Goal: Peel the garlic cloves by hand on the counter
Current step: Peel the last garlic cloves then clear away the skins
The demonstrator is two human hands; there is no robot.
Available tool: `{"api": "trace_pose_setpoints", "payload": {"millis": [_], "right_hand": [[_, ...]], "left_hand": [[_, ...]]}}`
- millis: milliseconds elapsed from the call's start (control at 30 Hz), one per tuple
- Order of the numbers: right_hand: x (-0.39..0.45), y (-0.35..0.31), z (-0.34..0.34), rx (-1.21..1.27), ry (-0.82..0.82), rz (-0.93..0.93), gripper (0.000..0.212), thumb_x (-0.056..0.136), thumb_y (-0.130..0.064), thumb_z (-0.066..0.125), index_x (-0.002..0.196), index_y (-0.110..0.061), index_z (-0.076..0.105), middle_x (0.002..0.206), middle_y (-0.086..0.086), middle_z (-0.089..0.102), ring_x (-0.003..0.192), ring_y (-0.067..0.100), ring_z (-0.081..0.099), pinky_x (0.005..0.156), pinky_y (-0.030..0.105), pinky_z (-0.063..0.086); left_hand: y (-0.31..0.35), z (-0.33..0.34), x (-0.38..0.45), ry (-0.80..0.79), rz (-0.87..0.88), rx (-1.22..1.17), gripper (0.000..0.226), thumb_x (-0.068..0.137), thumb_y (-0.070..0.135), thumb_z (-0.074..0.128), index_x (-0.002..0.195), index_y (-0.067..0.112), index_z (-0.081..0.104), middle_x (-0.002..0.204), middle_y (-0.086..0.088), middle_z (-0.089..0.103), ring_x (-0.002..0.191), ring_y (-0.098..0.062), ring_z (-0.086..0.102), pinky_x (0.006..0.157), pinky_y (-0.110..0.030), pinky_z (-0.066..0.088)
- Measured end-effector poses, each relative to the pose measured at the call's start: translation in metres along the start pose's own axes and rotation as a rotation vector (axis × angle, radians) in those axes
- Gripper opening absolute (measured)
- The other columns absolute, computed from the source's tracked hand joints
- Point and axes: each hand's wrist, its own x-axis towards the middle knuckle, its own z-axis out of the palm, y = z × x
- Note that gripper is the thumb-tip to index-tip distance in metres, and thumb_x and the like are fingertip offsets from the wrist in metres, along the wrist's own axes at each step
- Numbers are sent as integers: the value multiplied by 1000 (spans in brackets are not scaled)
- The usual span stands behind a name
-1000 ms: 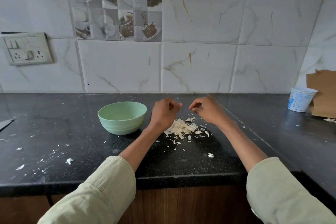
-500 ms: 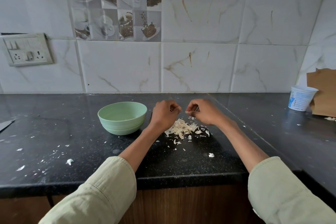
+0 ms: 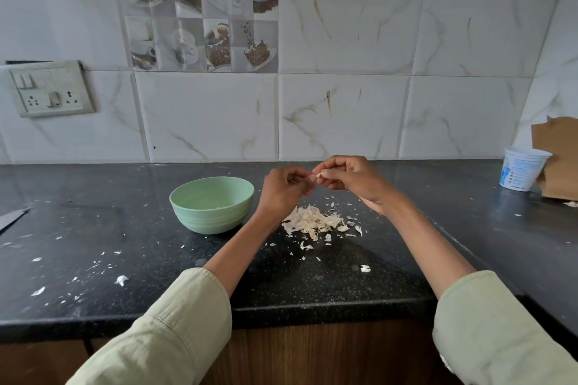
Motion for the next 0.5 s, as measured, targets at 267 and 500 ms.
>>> {"api": "trace_pose_setpoints", "payload": {"millis": [267, 500], "right_hand": [[-1, -1, 2, -18, 40, -35, 20, 94, -7, 78, 113, -9, 75, 102, 13, 80, 97, 20, 75, 92, 34, 59], [-1, -2, 3, -71, 138, -93, 18, 86, -8, 85, 103, -8, 79, 100, 11, 80, 94, 21, 75, 88, 32, 62]], "left_hand": [[5, -1, 0, 28, -23, -43, 11, 93, 21, 81, 99, 12, 80, 86, -9, 79, 71, -15, 74, 64, -17, 52], [9, 0, -3, 68, -65, -67, 25, 106, 30, 64, 98, 11, 79, 85, -5, 79, 69, -15, 74, 59, -17, 49]]}}
